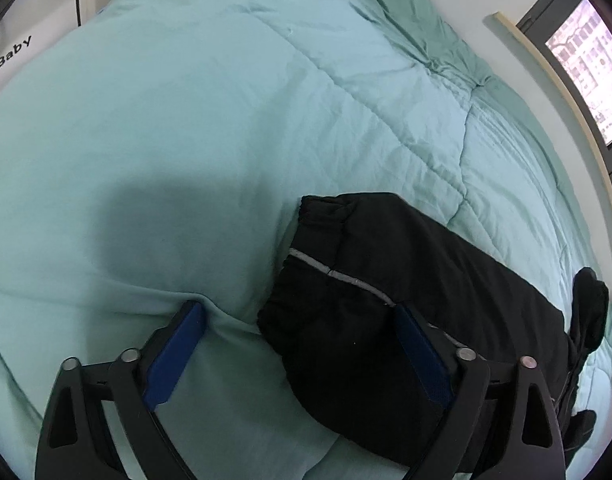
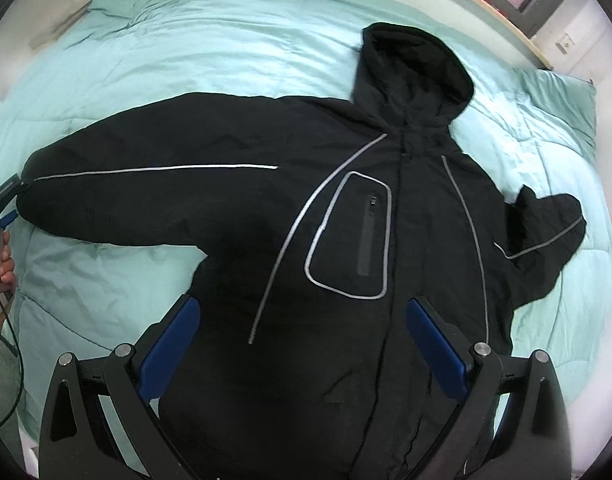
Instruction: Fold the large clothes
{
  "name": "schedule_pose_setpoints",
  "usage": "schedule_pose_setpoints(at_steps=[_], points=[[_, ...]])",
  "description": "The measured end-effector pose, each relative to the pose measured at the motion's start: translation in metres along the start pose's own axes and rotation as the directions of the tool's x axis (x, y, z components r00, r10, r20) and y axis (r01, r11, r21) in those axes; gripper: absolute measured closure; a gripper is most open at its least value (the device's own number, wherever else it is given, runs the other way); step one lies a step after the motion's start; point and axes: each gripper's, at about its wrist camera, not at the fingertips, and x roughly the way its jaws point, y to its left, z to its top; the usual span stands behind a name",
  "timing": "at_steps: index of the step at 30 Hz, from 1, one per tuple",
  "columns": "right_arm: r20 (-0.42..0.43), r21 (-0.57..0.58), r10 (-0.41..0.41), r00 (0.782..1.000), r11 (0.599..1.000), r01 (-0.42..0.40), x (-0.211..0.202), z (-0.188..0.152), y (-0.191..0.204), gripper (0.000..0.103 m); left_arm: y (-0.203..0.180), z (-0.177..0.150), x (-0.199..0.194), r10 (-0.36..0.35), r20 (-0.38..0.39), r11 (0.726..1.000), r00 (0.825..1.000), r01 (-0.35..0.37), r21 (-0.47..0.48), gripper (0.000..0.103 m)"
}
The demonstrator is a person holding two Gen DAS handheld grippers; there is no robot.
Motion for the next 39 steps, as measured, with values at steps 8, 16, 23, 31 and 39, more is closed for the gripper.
schedule_pose_setpoints(at_steps=[8, 16, 23, 31, 39], points=[[-0.022, 0.002, 0.023, 0.999, 1.0, -0.023, 0.011, -0.001, -0.003, 0.0, -0.023, -0.003, -0.038, -0.02, 0.09, 0.996, 0.996, 0.012, 0.092, 0.073], [0.004, 0.039, 0.065, 0.998, 0.997, -0.065, 0.006, -0.008, -0.021, 0.0, -0.079, -0.016, -0.1, -0.071, 0.183, 0.971, 0.981, 0.027, 0.236, 0.076], [0.032, 0.085, 0.109, 0.993, 0.99, -0.112, 0.002, -0.018, -0.051, 0.0, -0.18, -0.063, -0.141, -0.213, 0.175, 0.897, 0.961, 0.121, 0.425, 0.078], [0.069, 0.179, 0.105, 0.992, 0.977, -0.116, 0.001, -0.029, -0.118, 0.0, -0.339, -0.153, -0.155, -0.449, -0.062, 0.686, 0.891, 0.389, 0.616, 0.1], [0.033, 0.313, 0.097, 0.995, 0.944, -0.102, 0.03, -0.046, -0.196, 0.0, -0.451, -0.253, -0.094, -0.353, -0.313, 0.541, 0.882, 0.465, 0.701, 0.1]])
